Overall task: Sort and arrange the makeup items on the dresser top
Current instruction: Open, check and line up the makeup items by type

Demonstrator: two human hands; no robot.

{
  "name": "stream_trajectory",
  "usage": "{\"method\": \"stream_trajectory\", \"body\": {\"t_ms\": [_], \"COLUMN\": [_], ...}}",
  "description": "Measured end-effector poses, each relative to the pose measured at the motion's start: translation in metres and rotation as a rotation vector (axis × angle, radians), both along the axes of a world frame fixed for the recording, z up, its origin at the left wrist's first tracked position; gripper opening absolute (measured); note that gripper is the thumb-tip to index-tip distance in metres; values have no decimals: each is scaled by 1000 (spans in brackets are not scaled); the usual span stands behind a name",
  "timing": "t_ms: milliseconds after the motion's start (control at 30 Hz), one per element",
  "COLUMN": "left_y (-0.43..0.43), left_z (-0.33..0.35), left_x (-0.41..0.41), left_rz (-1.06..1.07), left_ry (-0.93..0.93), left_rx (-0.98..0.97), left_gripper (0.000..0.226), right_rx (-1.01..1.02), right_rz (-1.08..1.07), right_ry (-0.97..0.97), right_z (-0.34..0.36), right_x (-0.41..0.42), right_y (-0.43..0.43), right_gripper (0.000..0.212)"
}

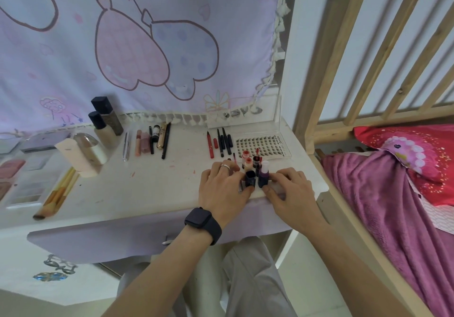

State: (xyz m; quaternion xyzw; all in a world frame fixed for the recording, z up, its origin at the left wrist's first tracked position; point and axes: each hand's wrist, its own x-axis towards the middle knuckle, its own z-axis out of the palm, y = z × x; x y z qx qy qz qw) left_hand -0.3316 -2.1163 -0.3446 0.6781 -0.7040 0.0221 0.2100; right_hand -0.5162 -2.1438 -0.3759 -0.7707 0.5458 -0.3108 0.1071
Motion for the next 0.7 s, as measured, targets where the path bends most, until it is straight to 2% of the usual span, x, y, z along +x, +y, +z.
{"method": "stream_trajectory", "body": {"t_ms": [333,500,600,700], "left_y": [-1,1,6,16], "left_z": [3,9,14,17], "left_x": [2,7,16,40], "left_rz": [-7,-19,-27,12], "left_ry": [-7,80,158,242], "left_rx": [48,41,0,-91], "left_gripper": [35,36,27,16], "right_rx": [19,97,117,32], "right_rz": [6,11,-19,-67], "right_ry": [-44,-81,-213,-318], "right_z": [1,10,17,22], "right_x": [-3,-5,-7,-2], "right_y": [-1,8,25,49], "right_gripper": [29,36,32,27]}}
